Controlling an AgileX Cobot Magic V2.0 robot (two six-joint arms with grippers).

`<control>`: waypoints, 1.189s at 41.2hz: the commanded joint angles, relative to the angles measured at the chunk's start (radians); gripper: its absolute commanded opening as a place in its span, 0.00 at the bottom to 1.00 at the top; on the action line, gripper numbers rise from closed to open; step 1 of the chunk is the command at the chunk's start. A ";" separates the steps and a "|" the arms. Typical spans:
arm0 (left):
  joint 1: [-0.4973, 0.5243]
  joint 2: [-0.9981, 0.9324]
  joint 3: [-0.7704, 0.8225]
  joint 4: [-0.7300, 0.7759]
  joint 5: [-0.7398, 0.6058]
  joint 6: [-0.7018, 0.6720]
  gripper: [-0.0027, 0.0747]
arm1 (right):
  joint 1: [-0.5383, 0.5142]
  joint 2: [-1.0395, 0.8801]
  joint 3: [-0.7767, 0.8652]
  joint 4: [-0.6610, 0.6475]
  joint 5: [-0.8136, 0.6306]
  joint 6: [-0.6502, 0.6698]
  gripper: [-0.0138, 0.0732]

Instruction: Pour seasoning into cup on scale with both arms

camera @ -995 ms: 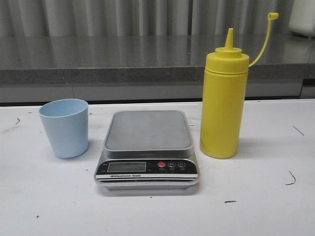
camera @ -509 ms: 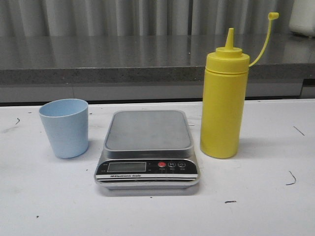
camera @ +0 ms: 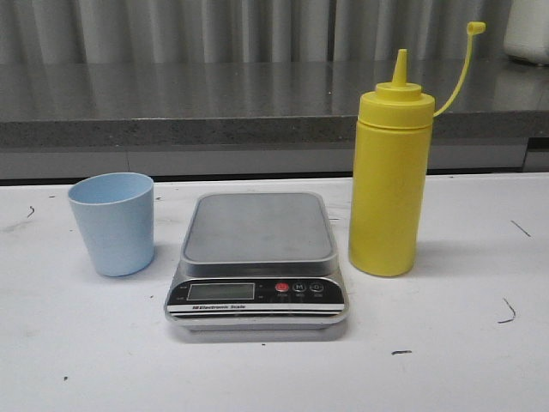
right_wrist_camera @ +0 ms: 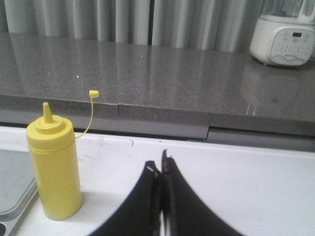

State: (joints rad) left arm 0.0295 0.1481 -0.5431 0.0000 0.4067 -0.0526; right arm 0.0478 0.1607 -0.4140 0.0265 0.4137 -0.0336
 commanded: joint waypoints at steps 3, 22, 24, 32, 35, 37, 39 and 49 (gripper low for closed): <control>0.000 0.122 -0.149 0.000 0.124 -0.006 0.01 | -0.004 0.132 -0.151 -0.013 0.062 -0.011 0.02; 0.000 0.283 -0.166 0.000 0.244 -0.006 0.01 | -0.004 0.335 -0.176 -0.015 0.217 -0.011 0.02; 0.000 0.288 -0.166 0.000 0.244 -0.006 0.01 | -0.004 0.342 -0.174 -0.015 0.221 -0.011 0.02; 0.000 0.327 -0.166 0.000 0.251 -0.006 0.04 | -0.004 0.344 -0.173 -0.016 0.221 -0.011 0.15; 0.000 0.347 -0.166 0.000 0.251 -0.006 0.14 | -0.004 0.344 -0.173 -0.016 0.219 -0.011 0.30; 0.000 0.362 -0.166 0.000 0.251 -0.006 0.25 | -0.004 0.344 -0.173 -0.016 0.219 -0.011 0.43; 0.000 0.376 -0.166 0.000 0.251 -0.006 0.37 | -0.004 0.344 -0.173 -0.016 0.219 -0.011 0.53; -0.034 0.471 -0.188 -0.024 0.244 -0.006 0.66 | -0.004 0.344 -0.173 -0.016 0.219 -0.011 0.69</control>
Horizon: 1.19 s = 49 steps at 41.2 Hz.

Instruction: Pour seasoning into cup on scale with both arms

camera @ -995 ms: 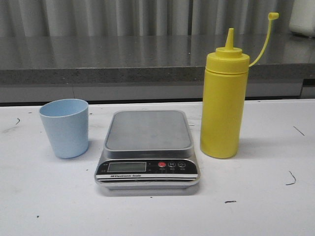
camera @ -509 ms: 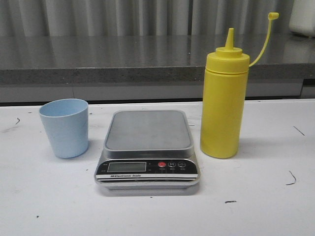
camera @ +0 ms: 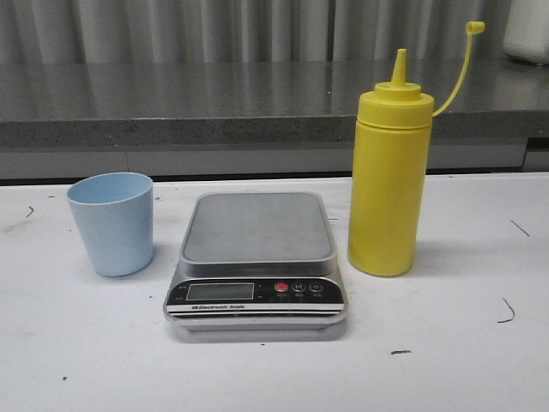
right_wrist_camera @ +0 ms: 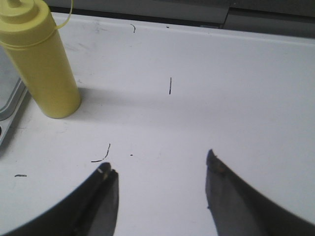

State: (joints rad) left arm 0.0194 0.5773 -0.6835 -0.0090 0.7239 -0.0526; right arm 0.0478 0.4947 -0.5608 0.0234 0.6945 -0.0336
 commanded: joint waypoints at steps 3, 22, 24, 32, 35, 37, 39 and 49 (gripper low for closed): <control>-0.065 0.101 -0.074 -0.015 -0.054 0.023 0.66 | -0.004 0.010 -0.026 -0.013 -0.062 -0.011 0.69; -0.276 0.570 -0.323 -0.015 0.028 0.024 0.66 | -0.004 0.010 -0.026 -0.013 -0.062 -0.011 0.69; -0.285 0.617 -0.352 -0.015 0.033 0.024 0.66 | -0.004 0.010 -0.026 -0.013 -0.062 -0.011 0.69; -0.304 0.827 -0.467 -0.017 0.076 0.024 0.66 | -0.004 0.010 -0.026 -0.013 -0.062 -0.011 0.69; -0.304 0.897 -0.506 -0.017 0.081 0.024 0.66 | -0.004 0.010 -0.026 -0.013 -0.062 -0.011 0.69; -0.304 0.936 -0.531 -0.017 0.081 0.024 0.66 | -0.004 0.010 -0.026 -0.013 -0.062 -0.011 0.69; -0.304 0.986 -0.557 -0.017 0.081 0.024 0.66 | -0.004 0.010 -0.026 -0.013 -0.062 -0.011 0.69; -0.304 1.148 -0.626 -0.017 0.052 0.024 0.66 | -0.004 0.010 -0.026 -0.013 -0.062 -0.011 0.69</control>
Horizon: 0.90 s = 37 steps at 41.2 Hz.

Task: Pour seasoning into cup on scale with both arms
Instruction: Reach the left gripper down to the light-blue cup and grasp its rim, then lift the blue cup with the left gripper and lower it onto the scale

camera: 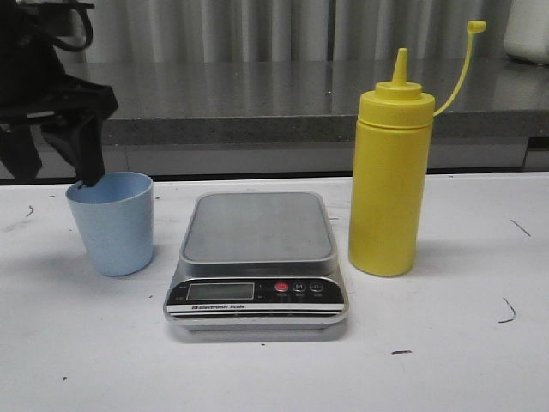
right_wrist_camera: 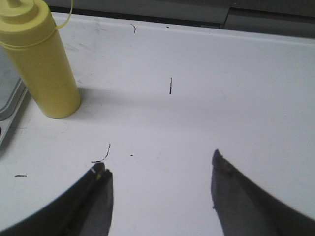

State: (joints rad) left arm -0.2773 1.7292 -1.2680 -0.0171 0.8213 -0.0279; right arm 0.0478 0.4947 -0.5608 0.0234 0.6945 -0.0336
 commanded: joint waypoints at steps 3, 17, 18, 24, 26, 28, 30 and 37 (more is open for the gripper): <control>-0.008 0.028 -0.043 -0.009 -0.071 -0.001 0.65 | -0.004 0.010 -0.026 -0.013 -0.062 -0.011 0.69; -0.008 0.066 -0.045 -0.009 -0.091 -0.001 0.27 | -0.004 0.010 -0.026 -0.013 -0.062 -0.011 0.69; -0.008 0.066 -0.047 -0.009 -0.089 -0.001 0.23 | -0.004 0.010 -0.026 -0.013 -0.062 -0.011 0.69; -0.008 0.065 -0.049 -0.009 -0.082 -0.001 0.07 | -0.004 0.010 -0.026 -0.013 -0.062 -0.011 0.69; -0.008 0.064 -0.049 -0.009 -0.076 -0.001 0.03 | -0.004 0.010 -0.026 -0.013 -0.062 -0.011 0.69; -0.008 0.064 -0.049 -0.009 -0.071 -0.001 0.01 | -0.004 0.010 -0.026 -0.013 -0.062 -0.011 0.69; -0.008 0.061 -0.057 -0.009 -0.056 -0.001 0.01 | -0.004 0.010 -0.026 -0.013 -0.062 -0.011 0.69; -0.015 0.037 -0.143 -0.009 0.050 -0.001 0.01 | -0.004 0.010 -0.026 -0.013 -0.062 -0.011 0.69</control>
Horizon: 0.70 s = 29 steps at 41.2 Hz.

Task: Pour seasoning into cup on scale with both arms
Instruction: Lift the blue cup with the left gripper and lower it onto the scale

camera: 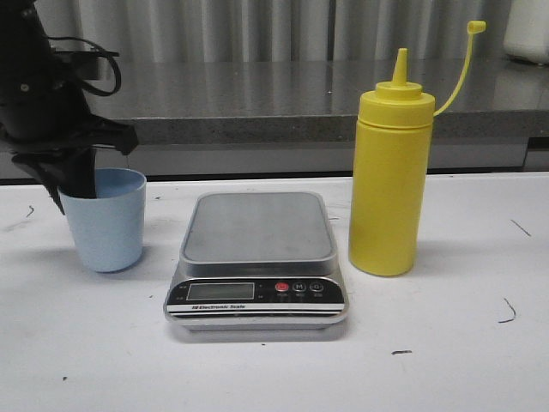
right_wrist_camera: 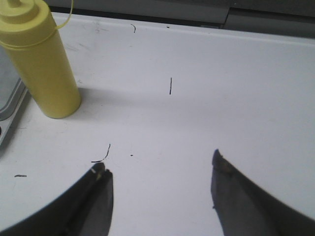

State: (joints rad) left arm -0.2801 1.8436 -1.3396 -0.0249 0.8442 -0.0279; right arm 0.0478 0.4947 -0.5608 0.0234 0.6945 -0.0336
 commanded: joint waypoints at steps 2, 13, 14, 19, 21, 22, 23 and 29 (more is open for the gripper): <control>-0.016 -0.088 -0.107 -0.001 0.057 0.002 0.01 | -0.004 0.010 -0.026 -0.013 -0.062 -0.011 0.69; -0.091 -0.111 -0.347 -0.059 0.177 0.002 0.01 | -0.004 0.010 -0.026 -0.013 -0.062 -0.011 0.69; -0.103 -0.111 -0.356 -0.061 0.170 0.002 0.01 | -0.004 0.010 -0.026 -0.013 -0.062 -0.011 0.69; -0.165 -0.107 -0.372 -0.061 0.117 0.002 0.01 | -0.004 0.010 -0.026 -0.013 -0.062 -0.011 0.69; -0.190 -0.105 -0.372 -0.061 0.095 0.002 0.01 | -0.004 0.010 -0.026 -0.013 -0.062 -0.011 0.69; -0.200 -0.098 -0.372 -0.061 0.087 0.002 0.01 | -0.004 0.010 -0.026 -0.013 -0.062 -0.011 0.69; -0.208 -0.094 -0.372 -0.061 0.079 0.002 0.01 | -0.004 0.010 -0.026 -0.013 -0.062 -0.011 0.69; -0.243 -0.043 -0.373 -0.061 0.049 0.002 0.01 | -0.004 0.010 -0.026 -0.013 -0.062 -0.011 0.69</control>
State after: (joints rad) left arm -0.5055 1.8160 -1.6797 -0.0754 0.9532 -0.0263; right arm 0.0478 0.4947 -0.5608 0.0234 0.6945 -0.0336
